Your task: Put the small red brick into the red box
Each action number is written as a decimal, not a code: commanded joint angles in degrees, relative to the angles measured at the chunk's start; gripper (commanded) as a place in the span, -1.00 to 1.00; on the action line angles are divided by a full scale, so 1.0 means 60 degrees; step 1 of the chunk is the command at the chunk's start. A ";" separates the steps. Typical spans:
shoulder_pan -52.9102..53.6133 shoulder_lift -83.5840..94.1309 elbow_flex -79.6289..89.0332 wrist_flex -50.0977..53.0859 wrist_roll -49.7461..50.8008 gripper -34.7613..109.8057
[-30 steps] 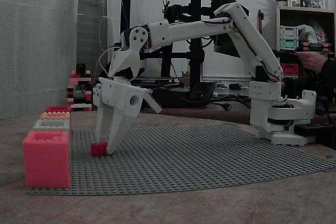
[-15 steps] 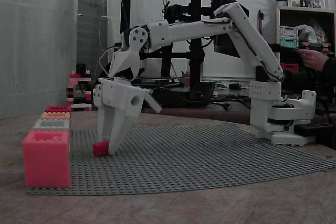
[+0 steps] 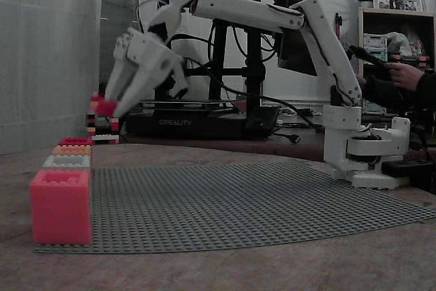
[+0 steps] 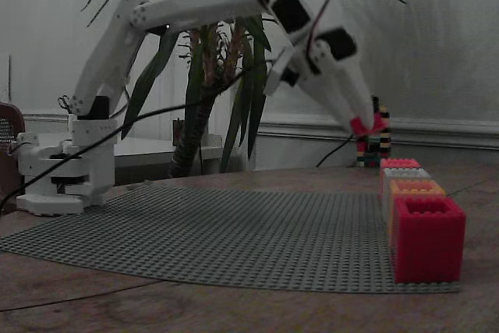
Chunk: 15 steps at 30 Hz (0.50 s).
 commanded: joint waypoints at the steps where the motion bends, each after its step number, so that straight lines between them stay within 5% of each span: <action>1: 0.1040 -0.0029 -0.1055 -0.0601 -0.1113 -0.52; 15: 0.2095 -0.2695 -0.1611 -0.3955 -0.3589 -0.52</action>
